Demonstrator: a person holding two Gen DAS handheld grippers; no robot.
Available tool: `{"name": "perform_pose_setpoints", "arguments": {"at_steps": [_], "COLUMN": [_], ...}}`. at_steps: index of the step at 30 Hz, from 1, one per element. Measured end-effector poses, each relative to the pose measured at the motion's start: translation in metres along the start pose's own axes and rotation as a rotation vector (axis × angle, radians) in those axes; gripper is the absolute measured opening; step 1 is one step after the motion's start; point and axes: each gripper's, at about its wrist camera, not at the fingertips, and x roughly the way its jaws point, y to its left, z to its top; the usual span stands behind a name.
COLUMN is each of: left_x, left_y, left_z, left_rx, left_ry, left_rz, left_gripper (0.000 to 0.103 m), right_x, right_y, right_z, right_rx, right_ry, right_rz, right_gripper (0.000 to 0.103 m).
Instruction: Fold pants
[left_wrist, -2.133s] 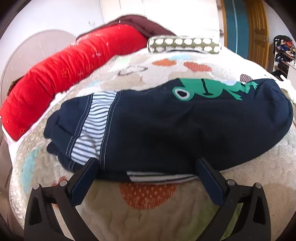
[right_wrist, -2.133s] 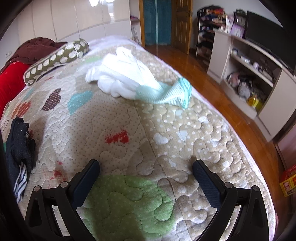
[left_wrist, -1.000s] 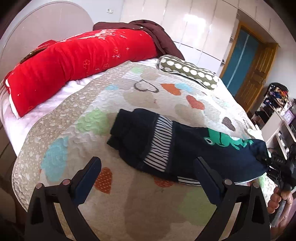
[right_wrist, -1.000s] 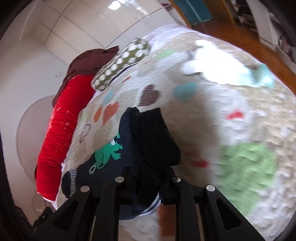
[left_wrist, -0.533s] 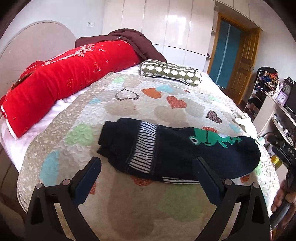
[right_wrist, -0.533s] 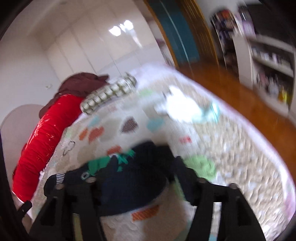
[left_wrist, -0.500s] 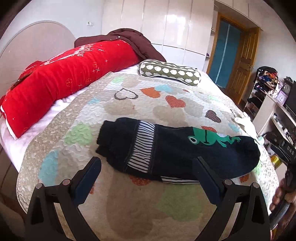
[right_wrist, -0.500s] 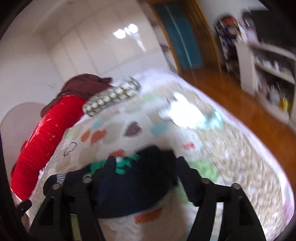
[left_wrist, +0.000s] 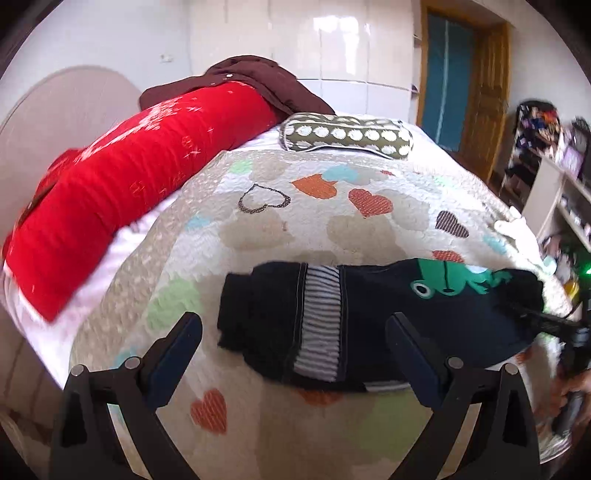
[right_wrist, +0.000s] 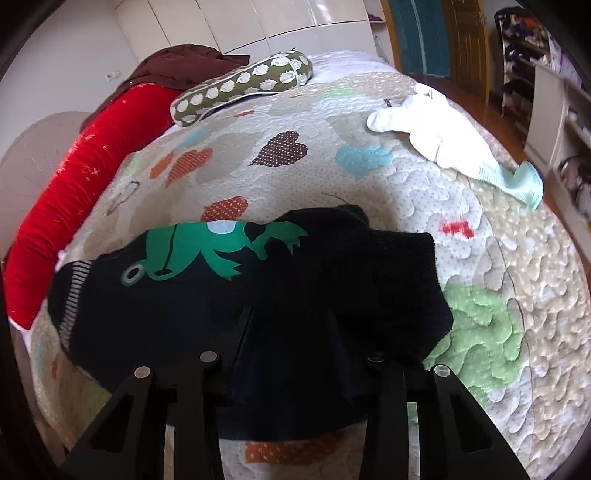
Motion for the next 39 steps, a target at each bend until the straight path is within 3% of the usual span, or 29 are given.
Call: {"name": "perform_pose_setpoints", "arguments": {"at_steps": [3, 6, 11, 13, 18, 23, 27, 32, 35, 39], "left_x": [0.024, 0.055, 0.117, 0.134, 0.143, 0.107, 0.076, 0.058, 0.055, 0.064], "left_y": [-0.006, -0.014, -0.021, -0.024, -0.03, -0.005, 0.03, 0.067, 0.076, 0.078], "left_z": [0.016, 0.034, 0.052, 0.054, 0.051, 0.041, 0.022, 0.001, -0.012, -0.028], "left_rx": [0.085, 0.151, 0.18, 0.194, 0.223, 0.074, -0.106, -0.322, -0.429, -0.528], "left_ry": [0.012, 0.052, 0.169, 0.205, 0.239, 0.219, 0.203, 0.213, 0.246, 0.301], "left_rz": [-0.022, -0.068, -0.156, -0.196, -0.198, -0.327, -0.367, -0.409, -0.465, -0.52], "left_gripper": [0.099, 0.099, 0.099, 0.099, 0.099, 0.099, 0.099, 0.098, 0.084, 0.077], "right_x": [-0.02, -0.032, -0.003, 0.014, 0.041, 0.019, -0.001, -0.009, -0.013, -0.023], "right_y": [0.006, 0.018, 0.043, 0.052, 0.071, 0.073, 0.06, 0.045, 0.039, 0.036], "right_z": [0.007, 0.024, 0.061, 0.07, 0.077, 0.054, 0.016, -0.022, -0.034, -0.042], "right_rx": [-0.053, -0.146, -0.289, -0.315, -0.32, -0.221, -0.136, -0.031, 0.032, 0.084], "right_ry": [-0.017, -0.045, -0.014, 0.021, 0.073, 0.066, 0.076, 0.076, 0.075, 0.057], "right_rz": [0.013, 0.004, -0.042, -0.011, 0.033, 0.212, 0.324, 0.355, 0.383, 0.408], "right_gripper": [0.045, 0.063, 0.064, 0.064, 0.064, 0.064, 0.064, 0.064, 0.064, 0.064]}}
